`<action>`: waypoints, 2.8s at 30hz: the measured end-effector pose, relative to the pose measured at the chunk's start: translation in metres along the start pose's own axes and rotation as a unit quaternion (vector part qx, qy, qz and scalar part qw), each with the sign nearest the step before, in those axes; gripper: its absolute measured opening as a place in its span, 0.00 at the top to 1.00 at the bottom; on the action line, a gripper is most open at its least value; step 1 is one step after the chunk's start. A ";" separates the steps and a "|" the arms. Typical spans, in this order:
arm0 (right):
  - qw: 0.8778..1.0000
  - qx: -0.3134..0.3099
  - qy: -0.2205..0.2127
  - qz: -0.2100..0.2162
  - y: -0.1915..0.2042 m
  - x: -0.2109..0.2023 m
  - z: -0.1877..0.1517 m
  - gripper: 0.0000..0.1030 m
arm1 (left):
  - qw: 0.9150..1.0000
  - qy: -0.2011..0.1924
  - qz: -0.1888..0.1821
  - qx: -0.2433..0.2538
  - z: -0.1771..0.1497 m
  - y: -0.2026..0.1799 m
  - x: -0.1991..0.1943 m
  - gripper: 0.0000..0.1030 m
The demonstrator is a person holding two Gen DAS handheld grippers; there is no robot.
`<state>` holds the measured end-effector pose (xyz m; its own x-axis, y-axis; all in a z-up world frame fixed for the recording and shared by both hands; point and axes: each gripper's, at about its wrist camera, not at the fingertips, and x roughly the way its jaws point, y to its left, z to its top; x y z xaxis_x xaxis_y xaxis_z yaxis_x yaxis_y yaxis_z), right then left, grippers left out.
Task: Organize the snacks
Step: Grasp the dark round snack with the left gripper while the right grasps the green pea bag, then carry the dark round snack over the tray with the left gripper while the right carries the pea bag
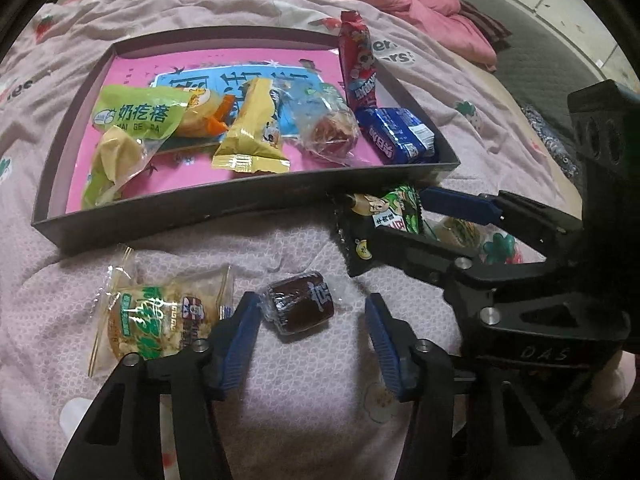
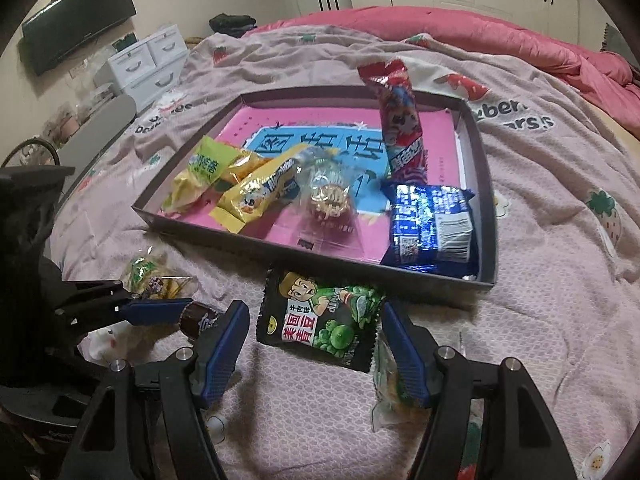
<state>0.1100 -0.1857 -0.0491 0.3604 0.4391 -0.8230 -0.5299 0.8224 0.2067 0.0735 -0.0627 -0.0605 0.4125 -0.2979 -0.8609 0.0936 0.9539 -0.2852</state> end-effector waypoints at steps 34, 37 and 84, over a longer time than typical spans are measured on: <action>0.999 -0.028 0.014 -0.011 0.008 0.015 0.002 0.47 | 1.000 0.001 0.012 0.019 -0.007 0.003 -0.008 0.65; 1.000 -0.013 -0.011 0.010 0.004 0.001 0.003 0.47 | 1.000 -0.005 0.004 0.016 -0.006 0.005 -0.014 0.65; 0.983 0.022 -0.178 0.034 -0.017 -0.061 0.032 0.47 | 0.988 -0.141 0.053 -0.025 0.051 0.046 -0.080 0.65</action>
<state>0.1217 -0.2145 0.0146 0.5742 0.5865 -0.5712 -0.5319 0.7976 0.2843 0.0906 0.0069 0.0169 0.6547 -0.1667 -0.7373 -0.0056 0.9743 -0.2252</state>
